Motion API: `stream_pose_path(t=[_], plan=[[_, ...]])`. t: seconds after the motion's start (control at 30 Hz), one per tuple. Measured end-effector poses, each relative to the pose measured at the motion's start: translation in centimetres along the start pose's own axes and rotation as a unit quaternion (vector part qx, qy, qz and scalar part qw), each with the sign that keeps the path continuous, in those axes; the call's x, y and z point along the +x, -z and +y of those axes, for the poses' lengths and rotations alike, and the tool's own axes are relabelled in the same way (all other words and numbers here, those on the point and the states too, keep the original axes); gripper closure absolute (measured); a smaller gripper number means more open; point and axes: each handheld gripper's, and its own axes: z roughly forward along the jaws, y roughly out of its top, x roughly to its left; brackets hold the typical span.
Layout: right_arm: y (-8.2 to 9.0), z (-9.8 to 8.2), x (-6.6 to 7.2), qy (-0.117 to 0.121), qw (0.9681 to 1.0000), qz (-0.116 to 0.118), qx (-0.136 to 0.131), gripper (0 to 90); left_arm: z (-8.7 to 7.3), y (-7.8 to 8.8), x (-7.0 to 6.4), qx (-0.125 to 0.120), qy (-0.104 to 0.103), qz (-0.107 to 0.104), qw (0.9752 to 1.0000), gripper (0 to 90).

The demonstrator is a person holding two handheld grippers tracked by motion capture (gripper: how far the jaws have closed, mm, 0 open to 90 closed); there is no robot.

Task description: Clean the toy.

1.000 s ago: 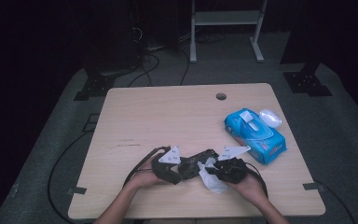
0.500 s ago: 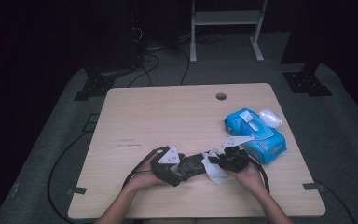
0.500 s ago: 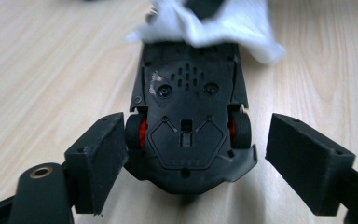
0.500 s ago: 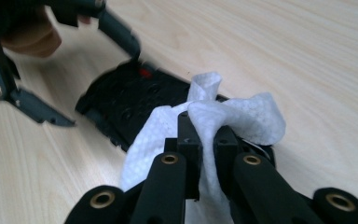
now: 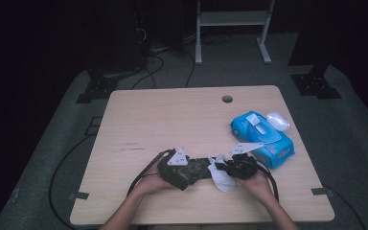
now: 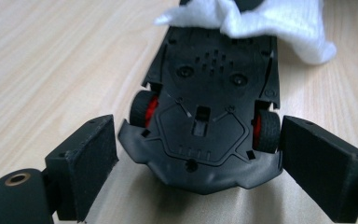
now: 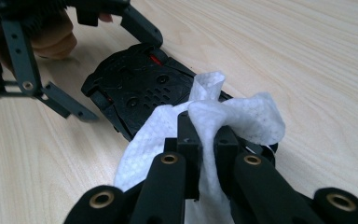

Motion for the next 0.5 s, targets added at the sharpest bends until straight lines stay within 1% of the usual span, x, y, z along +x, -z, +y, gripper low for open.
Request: stream_pose_path(t=[0.03,0.07,0.13,0.17,0.2,0.23,0.27,0.3,0.33,0.37,0.4,0.43,0.47,0.5], plan=[[0.0,0.0,0.0,-0.001,1.0,0.001,0.0,85.2,-0.1,-0.1,0.0,0.006,-0.001,0.001,1.0,15.5],[0.0,0.0,0.0,-0.001,1.0,0.001,0.0,85.2,-0.1,-0.1,0.0,0.011,-0.009,0.007,0.9999,19.7],[0.0,0.1,0.1,0.001,1.0,-0.005,0.0,85.2,-0.1,0.1,0.0,0.009,-0.003,0.001,1.0,20.9],[-0.1,0.1,0.4,0.005,0.9999,-0.012,0.001,85.3,-0.1,0.1,0.0,0.01,-0.006,0.002,0.9999,22.2],[-0.2,0.2,0.7,0.009,0.9999,-0.013,-0.001,85.3,-0.2,0.1,0.0,0.01,-0.011,0.003,0.9999,22.5],[-0.4,0.4,1.1,0.013,0.9999,-0.008,-0.003,85.3,-0.1,0.1,-0.1,0.01,-0.013,0.0,0.9999,23.2],[-0.7,0.6,1.6,0.018,0.9998,-0.001,-0.004,85.3,-0.1,0.1,-0.2,0.006,-0.011,0.0,0.9999,23.5],[-1.2,0.8,2.2,0.03,0.9995,0.005,-0.001,85.2,0.0,0.0,-0.2,0.01,-0.016,0.001,0.9998,23.8],[-1.7,0.9,2.8,0.044,0.999,0.011,0.002,85.2,0.0,0.0,-0.3,0.011,-0.022,0.004,0.9997,23.8],[-2.1,1.1,3.3,0.058,0.9982,0.01,0.007,85.2,0.0,0.0,-0.3,0.015,-0.024,0.004,0.9996,23.8],[-2.3,1.2,3.7,0.07,0.9975,0.003,0.009,85.2,0.0,0.1,-0.3,0.014,-0.022,0.004,0.9996,23.9],[-2.3,1.2,3.7,0.076,0.997,-0.003,0.009,85.1,-0.1,0.1,-0.3,0.013,-0.021,0.003,0.9997,23.9],[-2.1,1.2,3.5,0.076,0.997,-0.013,0.008,85.1,-0.1,0.1,-0.4,0.01,-0.018,0.003,0.9998,23.9],[-1.7,1.2,3.1,0.075,0.9968,-0.027,0.007,85.1,-0.1,0.1,-0.3,0.01,-0.021,0.004,0.9997,23.9]])
